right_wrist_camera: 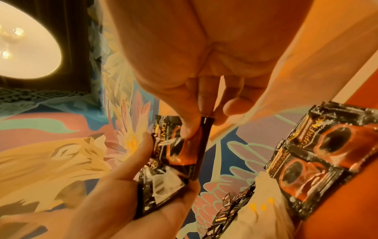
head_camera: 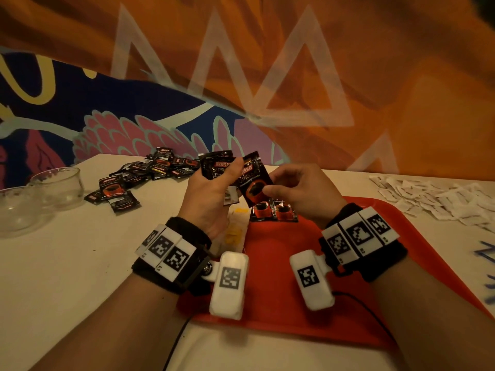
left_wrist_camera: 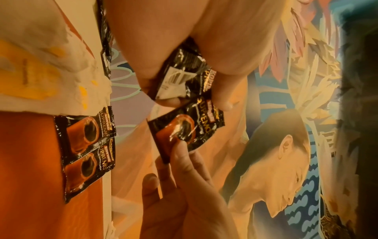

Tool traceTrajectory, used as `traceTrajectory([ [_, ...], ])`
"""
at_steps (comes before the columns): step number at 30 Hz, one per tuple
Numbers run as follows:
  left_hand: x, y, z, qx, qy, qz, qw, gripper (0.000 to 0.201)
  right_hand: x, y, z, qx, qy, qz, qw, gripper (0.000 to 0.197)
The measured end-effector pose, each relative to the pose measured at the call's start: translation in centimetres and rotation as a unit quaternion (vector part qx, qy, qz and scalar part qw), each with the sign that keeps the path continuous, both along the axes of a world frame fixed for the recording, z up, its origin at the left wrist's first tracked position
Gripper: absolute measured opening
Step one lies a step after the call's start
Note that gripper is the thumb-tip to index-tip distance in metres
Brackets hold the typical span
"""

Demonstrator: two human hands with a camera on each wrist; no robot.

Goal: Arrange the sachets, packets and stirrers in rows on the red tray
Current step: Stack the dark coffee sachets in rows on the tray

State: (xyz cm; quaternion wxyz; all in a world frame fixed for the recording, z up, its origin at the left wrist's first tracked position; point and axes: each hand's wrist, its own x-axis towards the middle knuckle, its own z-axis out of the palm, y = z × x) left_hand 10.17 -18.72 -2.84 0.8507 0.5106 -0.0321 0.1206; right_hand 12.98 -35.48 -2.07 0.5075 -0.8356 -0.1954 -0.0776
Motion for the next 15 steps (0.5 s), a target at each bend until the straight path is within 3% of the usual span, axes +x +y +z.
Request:
traceTrajectory([
  [7, 0.0, 0.2, -0.1, 0.028, 0.035, -0.012, 0.999, 0.036, -0.7, 0.5, 0.3, -0.032, -0.016, 0.025, 0.999, 0.017],
  [15, -0.2, 0.0, -0.2, 0.068, 0.038, 0.019, 0.997, 0.020, -1.2, 0.7, 0.5, -0.094, -0.081, -0.023, 0.992, 0.016],
])
